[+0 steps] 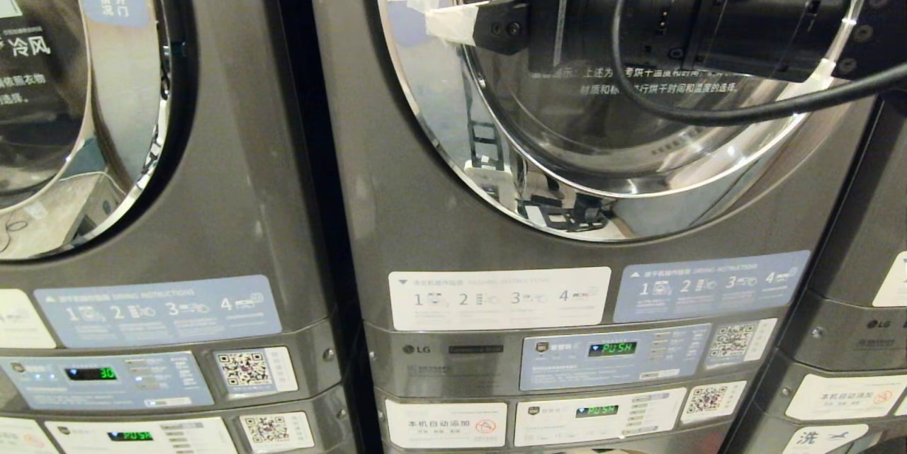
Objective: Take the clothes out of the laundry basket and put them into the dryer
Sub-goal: Open the dryer
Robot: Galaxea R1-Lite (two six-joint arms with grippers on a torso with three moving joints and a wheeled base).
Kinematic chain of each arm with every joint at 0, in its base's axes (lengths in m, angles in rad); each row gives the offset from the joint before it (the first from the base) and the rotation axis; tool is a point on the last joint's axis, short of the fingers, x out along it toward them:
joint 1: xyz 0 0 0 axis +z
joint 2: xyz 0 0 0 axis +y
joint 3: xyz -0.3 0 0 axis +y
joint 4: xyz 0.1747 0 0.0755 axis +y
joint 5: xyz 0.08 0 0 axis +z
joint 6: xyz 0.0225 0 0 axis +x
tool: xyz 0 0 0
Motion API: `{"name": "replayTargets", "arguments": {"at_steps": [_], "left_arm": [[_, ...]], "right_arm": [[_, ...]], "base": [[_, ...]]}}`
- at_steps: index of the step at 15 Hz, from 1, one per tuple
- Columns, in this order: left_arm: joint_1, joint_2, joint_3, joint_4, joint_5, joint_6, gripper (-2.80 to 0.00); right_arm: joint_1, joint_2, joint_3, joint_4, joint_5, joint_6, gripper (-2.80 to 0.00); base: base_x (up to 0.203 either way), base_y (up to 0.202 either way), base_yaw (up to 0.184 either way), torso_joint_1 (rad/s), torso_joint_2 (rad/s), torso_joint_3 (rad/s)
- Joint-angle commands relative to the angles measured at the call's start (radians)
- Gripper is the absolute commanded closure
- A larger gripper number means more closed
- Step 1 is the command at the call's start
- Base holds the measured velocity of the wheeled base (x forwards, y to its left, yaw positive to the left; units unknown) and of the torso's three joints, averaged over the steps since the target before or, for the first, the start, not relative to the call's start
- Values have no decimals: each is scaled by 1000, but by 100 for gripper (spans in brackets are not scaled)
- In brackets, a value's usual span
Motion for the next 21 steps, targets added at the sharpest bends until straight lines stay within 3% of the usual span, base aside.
{"name": "replayTargets", "arguments": {"at_steps": [1,3,13,21], "left_arm": [[1,0,0,0,0,0,0],[1,0,0,0,0,0,0],[1,0,0,0,0,0,0],[1,0,0,0,0,0,0]], "right_arm": [[12,56,-64,1,2,2,-280],[18,87,-113,5,5,7,-280],[67,96,-110,8,52,5,-280],[68,-119,122,1,57,21,-280]], "base": [[0,0,0,0,0,0],[0,0,0,0,0,0],[0,0,0,0,0,0],[0,0,0,0,0,0]]}}
